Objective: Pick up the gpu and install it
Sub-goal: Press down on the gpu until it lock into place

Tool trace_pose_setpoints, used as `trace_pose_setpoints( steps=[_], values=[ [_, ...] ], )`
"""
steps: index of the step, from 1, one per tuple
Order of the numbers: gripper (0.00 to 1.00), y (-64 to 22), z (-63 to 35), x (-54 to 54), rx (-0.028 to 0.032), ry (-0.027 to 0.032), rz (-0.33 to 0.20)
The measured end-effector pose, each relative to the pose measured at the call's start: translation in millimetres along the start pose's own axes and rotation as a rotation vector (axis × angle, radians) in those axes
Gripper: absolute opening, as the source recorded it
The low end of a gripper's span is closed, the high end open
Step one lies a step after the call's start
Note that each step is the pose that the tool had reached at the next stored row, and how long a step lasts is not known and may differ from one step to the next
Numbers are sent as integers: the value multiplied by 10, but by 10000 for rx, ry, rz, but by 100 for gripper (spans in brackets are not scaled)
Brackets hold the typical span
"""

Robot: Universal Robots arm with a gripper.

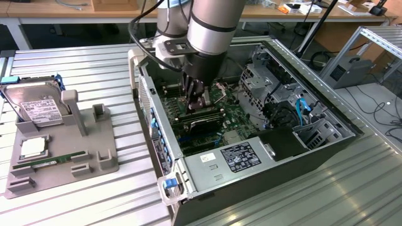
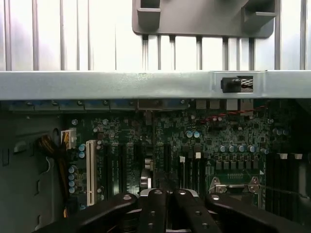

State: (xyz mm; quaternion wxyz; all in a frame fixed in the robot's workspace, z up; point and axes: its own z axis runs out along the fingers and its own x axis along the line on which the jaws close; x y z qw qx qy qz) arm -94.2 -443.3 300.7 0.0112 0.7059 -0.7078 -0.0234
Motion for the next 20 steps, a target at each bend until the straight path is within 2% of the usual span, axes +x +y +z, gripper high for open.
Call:
trace_pose_setpoints(
  steps=[4, 8, 20],
  values=[
    [11, 15, 93, 17, -18, 14, -285],
    [11, 58, 181, 24, -19, 17, -309],
    [11, 78, 255, 98, -19, 17, -332]
  ],
)
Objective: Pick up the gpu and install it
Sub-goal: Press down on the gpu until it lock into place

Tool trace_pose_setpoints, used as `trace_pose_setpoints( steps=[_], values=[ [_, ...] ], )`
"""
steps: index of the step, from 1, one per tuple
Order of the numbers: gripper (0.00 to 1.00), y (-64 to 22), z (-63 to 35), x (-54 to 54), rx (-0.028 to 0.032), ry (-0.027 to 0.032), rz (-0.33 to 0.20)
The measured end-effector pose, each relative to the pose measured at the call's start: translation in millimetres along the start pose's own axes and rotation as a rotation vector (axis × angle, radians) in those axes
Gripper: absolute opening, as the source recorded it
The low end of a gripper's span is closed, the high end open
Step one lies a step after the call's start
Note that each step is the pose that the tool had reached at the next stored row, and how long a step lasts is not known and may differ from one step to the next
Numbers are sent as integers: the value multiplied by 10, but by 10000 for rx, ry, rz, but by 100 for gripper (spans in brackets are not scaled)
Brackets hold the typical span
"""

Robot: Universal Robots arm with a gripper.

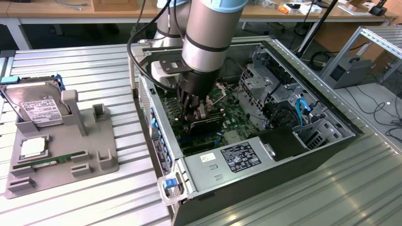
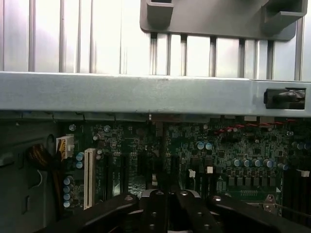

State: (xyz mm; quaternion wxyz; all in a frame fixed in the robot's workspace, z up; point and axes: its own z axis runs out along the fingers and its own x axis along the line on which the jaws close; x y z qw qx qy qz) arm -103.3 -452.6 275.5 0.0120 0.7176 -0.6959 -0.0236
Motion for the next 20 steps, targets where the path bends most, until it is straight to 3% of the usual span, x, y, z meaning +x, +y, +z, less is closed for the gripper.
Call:
trace_pose_setpoints(
  steps=[3, 20],
  values=[
    [11, 26, 1, 70, 1, -3, -11],
    [11, 37, 24, 122, -3, -24, -46]
  ],
)
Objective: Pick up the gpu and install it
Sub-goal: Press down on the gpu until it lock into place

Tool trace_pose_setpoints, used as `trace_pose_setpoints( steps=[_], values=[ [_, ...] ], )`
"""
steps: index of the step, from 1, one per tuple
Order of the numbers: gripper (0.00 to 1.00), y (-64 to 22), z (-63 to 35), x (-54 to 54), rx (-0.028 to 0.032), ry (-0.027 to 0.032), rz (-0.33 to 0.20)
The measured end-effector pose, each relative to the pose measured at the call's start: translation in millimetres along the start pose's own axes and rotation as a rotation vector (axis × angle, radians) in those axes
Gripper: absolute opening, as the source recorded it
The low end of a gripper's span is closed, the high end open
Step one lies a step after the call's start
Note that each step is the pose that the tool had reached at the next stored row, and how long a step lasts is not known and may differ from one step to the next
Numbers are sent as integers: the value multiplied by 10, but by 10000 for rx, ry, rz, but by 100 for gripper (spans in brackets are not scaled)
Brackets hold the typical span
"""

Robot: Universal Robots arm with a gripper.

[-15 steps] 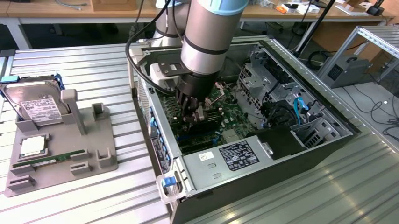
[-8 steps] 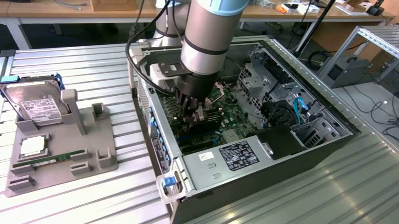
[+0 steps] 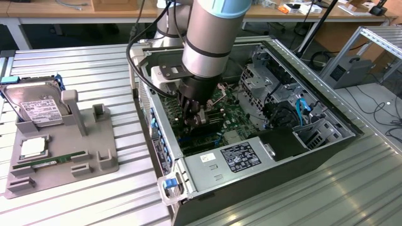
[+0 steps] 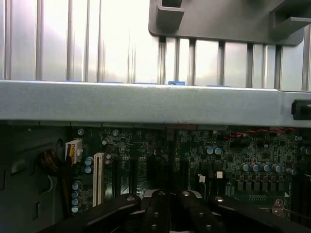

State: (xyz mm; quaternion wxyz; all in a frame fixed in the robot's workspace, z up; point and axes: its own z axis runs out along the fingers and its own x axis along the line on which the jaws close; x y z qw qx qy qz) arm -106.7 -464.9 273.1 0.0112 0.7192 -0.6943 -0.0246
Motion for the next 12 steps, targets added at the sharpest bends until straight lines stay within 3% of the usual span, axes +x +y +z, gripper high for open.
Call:
trace_pose_setpoints(
  steps=[6, 12],
  values=[
    [11, -29, 12, 1, 2, -6, -33],
    [11, -181, 15, 7, -2, 3, -70]
  ],
)
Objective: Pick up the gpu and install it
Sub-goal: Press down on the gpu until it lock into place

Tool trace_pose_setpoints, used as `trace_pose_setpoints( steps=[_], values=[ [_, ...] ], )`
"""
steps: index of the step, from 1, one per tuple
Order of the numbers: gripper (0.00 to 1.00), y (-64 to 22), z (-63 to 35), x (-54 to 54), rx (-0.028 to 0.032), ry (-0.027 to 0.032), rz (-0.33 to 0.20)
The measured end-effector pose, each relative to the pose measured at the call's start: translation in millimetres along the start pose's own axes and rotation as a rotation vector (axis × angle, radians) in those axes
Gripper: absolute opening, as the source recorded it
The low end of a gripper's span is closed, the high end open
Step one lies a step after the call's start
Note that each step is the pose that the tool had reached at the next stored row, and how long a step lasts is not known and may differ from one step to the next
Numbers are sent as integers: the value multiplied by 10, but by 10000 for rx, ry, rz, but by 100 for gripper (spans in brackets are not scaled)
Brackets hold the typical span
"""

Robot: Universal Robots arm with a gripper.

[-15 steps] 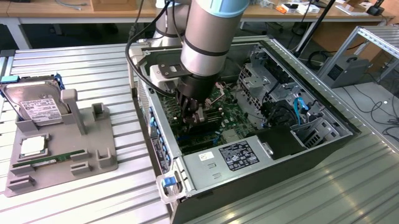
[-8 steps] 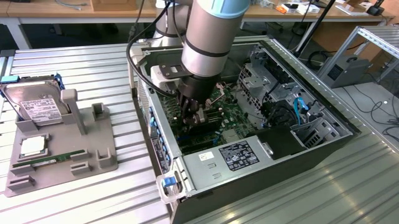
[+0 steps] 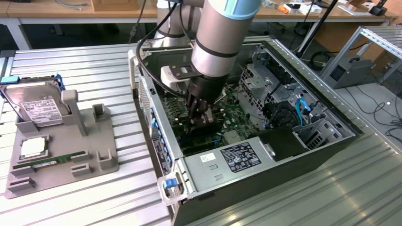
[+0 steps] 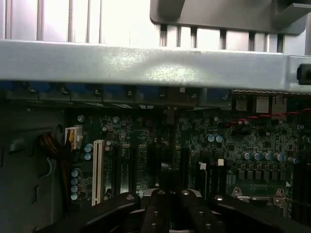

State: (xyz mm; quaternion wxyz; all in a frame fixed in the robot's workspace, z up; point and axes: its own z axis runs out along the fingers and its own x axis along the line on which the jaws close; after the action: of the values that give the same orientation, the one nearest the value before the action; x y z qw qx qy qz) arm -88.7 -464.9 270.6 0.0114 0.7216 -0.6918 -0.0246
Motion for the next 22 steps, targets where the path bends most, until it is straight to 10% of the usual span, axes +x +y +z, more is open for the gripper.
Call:
trace_pose_setpoints(
  steps=[12, 22],
  values=[
    [11, -216, -124, 7, 2, -4, -6],
    [11, -987, -174, 39, -171, -74, -6]
  ],
)
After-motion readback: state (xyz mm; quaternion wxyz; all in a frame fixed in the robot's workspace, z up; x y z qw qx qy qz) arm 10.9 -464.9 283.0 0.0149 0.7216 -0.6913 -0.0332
